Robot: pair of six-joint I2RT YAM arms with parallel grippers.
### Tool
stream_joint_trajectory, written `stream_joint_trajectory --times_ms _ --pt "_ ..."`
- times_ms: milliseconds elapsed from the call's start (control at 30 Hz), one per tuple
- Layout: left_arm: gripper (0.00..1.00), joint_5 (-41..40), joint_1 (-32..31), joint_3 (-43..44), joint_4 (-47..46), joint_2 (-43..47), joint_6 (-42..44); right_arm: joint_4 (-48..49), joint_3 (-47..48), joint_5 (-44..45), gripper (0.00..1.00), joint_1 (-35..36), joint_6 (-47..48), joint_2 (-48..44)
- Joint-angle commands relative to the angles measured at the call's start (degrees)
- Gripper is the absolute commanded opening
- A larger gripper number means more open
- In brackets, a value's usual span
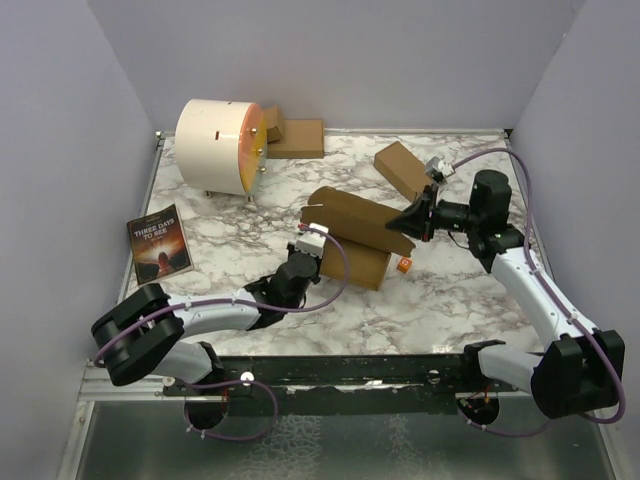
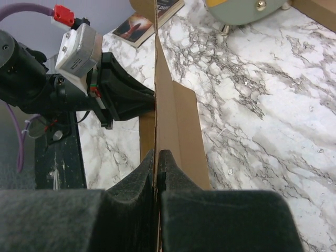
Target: Fold the paper box
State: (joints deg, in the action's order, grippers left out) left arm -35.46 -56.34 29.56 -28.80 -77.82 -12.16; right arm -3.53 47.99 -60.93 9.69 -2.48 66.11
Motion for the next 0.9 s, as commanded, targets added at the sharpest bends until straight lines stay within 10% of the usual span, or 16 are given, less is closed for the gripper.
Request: stream_joint_trajectory --times_ms 0,867 --pt "0.0 2.2 0.1 -1.0 -2.7 2.3 3.4 2.9 2.5 1.5 0.01 0.4 -5.4 0.1" --pt "0.12 10.2 6.5 -1.9 -7.4 -3.5 4.1 4.3 -0.4 -0.3 0.01 0.6 -8.0 -0.8"
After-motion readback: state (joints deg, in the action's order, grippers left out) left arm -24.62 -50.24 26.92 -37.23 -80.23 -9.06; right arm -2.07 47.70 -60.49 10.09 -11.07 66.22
